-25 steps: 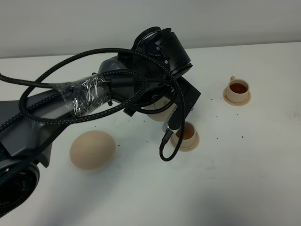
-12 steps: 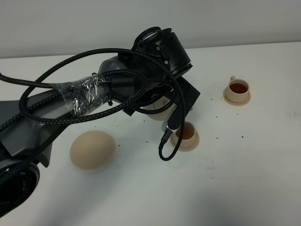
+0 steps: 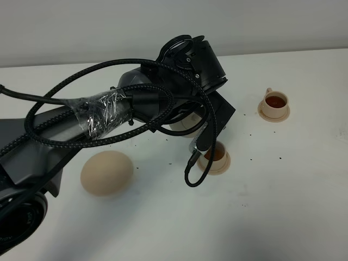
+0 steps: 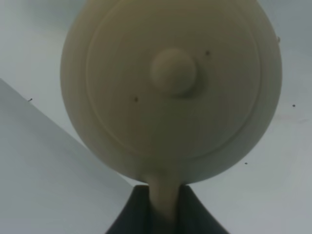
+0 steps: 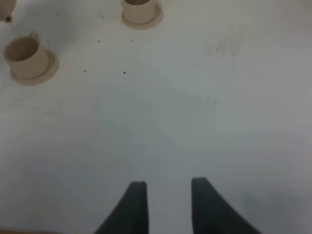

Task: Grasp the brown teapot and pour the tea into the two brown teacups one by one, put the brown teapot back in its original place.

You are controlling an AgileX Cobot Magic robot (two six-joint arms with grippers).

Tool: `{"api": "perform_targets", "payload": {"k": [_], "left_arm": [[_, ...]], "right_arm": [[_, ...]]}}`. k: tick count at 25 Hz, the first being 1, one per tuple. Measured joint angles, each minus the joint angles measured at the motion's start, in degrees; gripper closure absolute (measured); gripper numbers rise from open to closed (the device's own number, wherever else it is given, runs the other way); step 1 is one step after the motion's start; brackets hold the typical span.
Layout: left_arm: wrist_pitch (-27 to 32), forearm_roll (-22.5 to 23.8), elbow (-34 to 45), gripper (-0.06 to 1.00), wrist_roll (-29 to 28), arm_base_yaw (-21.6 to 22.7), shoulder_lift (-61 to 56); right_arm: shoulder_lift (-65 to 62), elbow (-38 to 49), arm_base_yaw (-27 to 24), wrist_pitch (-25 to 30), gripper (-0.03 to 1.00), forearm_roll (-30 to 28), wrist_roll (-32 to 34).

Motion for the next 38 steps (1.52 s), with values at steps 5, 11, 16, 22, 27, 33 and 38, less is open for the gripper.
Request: {"api": "perform_targets", "payload": {"k": [5,11,16,22,27,33,38], "left_arm": [[-0.31,0.93,0.0,0.82,0.07,-0.39,0.0],[-0.45,2.2,0.0,0.82,1.04,-0.83,0.0],[-0.59,3.58,0.0,0.82,1.04,-1.07,0.0],[-0.59,4.06,0.0,0.82,1.52,-1.12,0.0],[-0.59,4.17,0.0,0.82,2.46,-1.61,0.0],[-0.59,5.37,0.0,0.82,2.56,-1.98,0.0],[-0.54,5.6,0.0,0.82,2.64,-2.15,0.0]], "right_arm": [[0.0,0.0,0.0,0.0,0.73,0.0,0.0],[0.0,0.0,0.0,0.0,0.73,0.0,0.0],[0.0,0.0,0.0,0.0,0.73,0.0,0.0],[0.0,0.0,0.0,0.0,0.73,0.05,0.0],[0.0,0.0,0.0,0.0,0.73,0.05,0.0],[0.0,0.0,0.0,0.0,0.73,0.05,0.0],[0.0,0.0,0.0,0.0,0.73,0.05,0.0]]}}
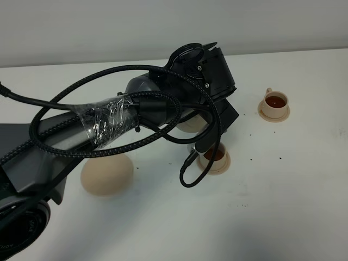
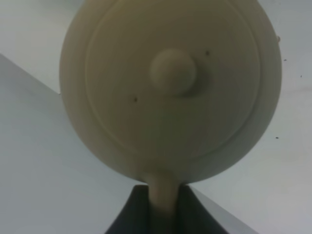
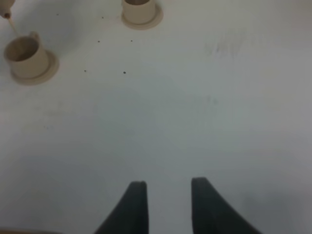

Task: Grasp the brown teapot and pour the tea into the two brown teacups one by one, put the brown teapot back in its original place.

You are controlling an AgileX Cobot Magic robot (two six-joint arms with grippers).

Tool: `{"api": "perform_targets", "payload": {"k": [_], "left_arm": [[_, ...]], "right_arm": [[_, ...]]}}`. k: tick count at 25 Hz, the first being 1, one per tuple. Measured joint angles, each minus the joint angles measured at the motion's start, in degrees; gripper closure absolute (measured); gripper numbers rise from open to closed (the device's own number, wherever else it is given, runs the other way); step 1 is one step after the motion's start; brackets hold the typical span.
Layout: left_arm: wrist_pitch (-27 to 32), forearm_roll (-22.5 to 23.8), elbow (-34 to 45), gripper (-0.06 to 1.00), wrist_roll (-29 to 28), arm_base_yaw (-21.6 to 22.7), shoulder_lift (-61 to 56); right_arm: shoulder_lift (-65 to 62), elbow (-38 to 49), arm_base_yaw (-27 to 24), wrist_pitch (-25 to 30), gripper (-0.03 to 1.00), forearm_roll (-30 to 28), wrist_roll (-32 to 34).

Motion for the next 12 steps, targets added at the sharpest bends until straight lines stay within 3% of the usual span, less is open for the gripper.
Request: {"api": "perform_targets", "payload": {"k": [12], "left_arm": [[0.61,1.22,0.0,0.82,0.05,-0.04,0.0]], "right_arm": [[0.0,0.0,0.0,0.0,0.73,0.0,0.0]]}}
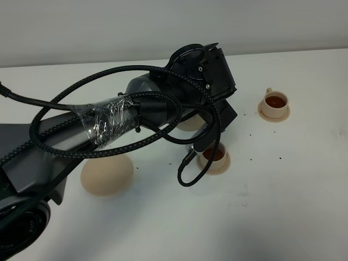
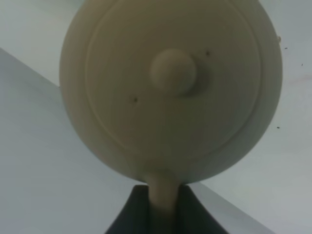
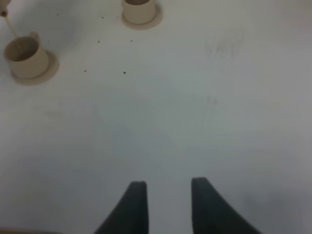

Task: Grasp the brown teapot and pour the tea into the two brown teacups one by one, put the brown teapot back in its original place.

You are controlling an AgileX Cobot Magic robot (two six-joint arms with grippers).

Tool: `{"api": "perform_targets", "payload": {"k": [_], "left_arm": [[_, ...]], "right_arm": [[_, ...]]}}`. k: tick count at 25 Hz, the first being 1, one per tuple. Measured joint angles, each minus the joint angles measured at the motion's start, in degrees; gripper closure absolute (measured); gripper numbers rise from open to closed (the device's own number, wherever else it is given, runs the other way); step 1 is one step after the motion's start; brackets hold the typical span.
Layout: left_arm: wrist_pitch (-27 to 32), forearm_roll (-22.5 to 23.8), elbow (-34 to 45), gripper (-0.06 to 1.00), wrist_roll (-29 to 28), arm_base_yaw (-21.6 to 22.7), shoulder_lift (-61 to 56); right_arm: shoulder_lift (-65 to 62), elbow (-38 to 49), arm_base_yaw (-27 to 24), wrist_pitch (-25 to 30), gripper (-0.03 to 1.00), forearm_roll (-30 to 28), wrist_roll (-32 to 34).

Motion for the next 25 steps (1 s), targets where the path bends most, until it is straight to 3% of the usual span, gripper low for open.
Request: {"api": "perform_targets", "payload": {"k": [25], "left_arm": [[-2.0,-1.42,0.0,0.82,0.0,0.0,0.0]], "right_arm": [[0.0,0.0,0.0,0.0,0.73,0.0,0.0]]}}
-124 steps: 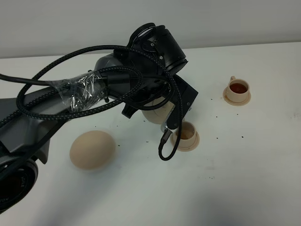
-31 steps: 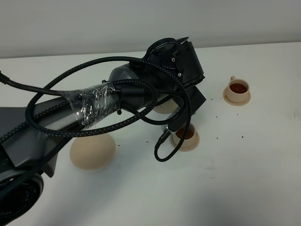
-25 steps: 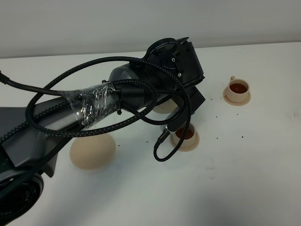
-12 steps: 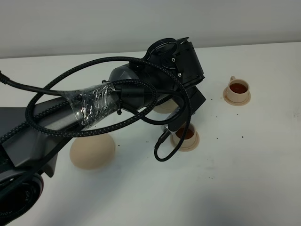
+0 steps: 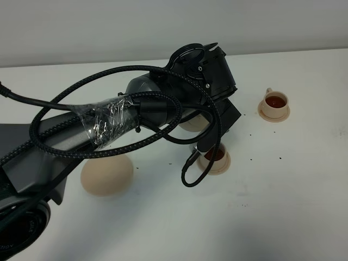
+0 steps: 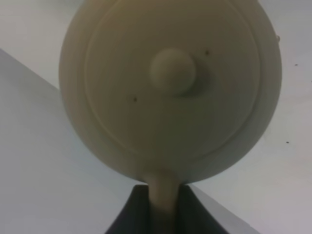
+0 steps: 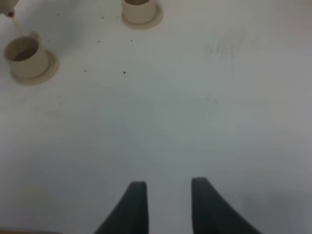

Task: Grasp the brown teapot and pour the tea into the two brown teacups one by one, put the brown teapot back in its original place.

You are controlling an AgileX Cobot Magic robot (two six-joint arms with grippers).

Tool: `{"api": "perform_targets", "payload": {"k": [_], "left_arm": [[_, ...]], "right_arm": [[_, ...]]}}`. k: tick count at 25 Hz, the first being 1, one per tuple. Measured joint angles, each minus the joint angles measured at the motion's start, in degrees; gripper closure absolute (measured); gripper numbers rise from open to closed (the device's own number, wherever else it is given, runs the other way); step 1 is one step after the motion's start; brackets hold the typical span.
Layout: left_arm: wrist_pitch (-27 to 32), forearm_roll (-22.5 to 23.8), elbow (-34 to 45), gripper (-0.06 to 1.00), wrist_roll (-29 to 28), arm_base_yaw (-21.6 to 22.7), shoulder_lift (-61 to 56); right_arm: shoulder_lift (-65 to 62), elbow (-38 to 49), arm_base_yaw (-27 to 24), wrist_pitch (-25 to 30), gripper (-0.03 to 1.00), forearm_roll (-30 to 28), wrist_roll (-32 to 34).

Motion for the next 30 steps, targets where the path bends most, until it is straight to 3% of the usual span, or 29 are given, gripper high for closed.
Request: {"api": "perform_targets", "payload": {"k": [24,30], "left_arm": [[0.3,-1.3,0.0,0.82,-1.52,0.0,0.0],[0.02,-0.23,0.0,0.82,0.49,0.0,0.0]], "right_arm": [[0.0,0.0,0.0,0.0,0.73,0.0,0.0],[0.0,0.0,0.0,0.0,0.73,0.0,0.0]]}}
